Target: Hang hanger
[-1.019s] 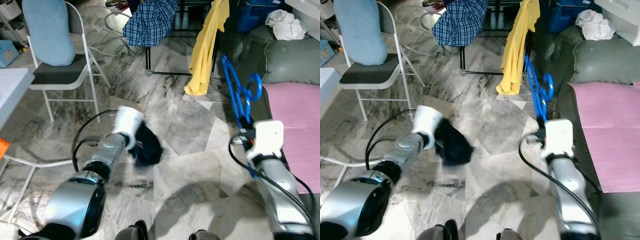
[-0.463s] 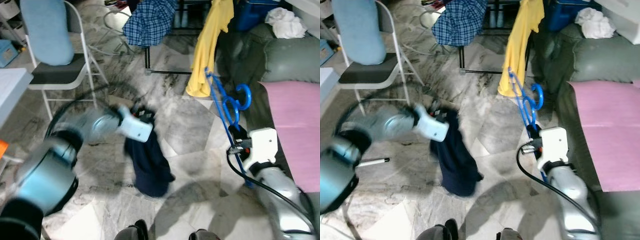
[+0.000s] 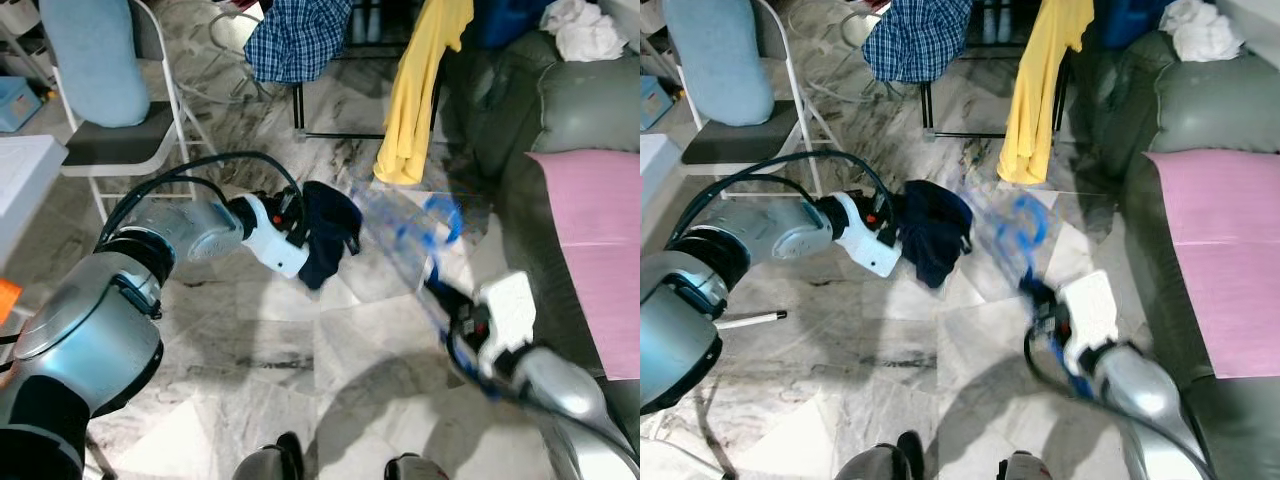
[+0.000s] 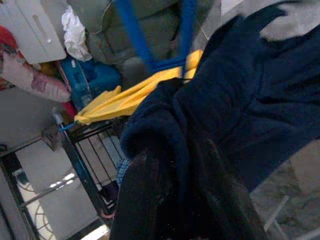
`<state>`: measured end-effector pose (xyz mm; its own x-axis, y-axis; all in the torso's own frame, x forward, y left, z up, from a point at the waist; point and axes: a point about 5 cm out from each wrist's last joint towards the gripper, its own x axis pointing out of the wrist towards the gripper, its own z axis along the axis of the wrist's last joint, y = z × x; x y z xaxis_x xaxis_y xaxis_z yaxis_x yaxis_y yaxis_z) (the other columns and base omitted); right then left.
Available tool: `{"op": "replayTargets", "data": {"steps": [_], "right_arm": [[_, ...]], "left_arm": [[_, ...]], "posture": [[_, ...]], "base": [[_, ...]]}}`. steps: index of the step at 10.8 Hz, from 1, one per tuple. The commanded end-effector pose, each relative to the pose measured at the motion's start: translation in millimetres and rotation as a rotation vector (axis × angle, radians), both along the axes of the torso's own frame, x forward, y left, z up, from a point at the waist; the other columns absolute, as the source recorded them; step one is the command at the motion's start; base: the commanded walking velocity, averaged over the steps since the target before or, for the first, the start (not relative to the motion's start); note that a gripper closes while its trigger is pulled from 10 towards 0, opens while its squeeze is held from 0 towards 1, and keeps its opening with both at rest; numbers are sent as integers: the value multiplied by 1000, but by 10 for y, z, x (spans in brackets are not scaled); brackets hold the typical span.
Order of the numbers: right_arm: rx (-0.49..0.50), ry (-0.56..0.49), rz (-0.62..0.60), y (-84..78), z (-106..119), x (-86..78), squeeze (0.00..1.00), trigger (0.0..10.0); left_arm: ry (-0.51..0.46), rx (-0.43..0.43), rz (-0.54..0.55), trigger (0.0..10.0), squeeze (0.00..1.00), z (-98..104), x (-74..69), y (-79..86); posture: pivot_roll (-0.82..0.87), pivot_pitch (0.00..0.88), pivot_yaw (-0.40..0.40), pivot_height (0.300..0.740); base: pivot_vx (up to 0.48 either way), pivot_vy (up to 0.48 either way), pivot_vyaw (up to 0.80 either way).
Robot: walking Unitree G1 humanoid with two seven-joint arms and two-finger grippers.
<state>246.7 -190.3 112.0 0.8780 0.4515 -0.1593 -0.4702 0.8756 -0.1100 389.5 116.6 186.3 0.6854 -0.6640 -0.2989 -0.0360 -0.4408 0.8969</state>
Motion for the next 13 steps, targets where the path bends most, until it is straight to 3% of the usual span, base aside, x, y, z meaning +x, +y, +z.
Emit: {"op": "replayTargets", "data": {"steps": [1,5,8,10,11,13], "right_arm": [[16,11,39,49,18,-43,0,10000],[62,139,115,150,-126,-142,0,10000],[186,262,-132,96,-338,93,0,10000],[328,317,-404,-138,-434,247,0,10000],[448,260,-604,-425,-361,341,0,10000],[524,127,-718,-708,-64,457,0,10000]], "left_arm": [[-62,3,-12,10000,0,150,43,-10],[-213,-110,-135,10000,0,344,37,-165],[-207,-316,-390,10000,0,391,-167,-325],[-151,-425,-433,10000,0,385,-245,-331],[-75,-477,-438,10000,0,277,-306,-322],[98,-482,-293,10000,0,-159,-360,-256]], "posture": [[-262,223,128,740],[-262,229,119,740],[-251,232,116,740],[-246,233,116,740],[-235,231,117,740],[-237,227,117,740]], "base": [[0,0,0],[0,0,0],[0,0,0],[0,0,0],[0,0,0],[0,0,0]]}}
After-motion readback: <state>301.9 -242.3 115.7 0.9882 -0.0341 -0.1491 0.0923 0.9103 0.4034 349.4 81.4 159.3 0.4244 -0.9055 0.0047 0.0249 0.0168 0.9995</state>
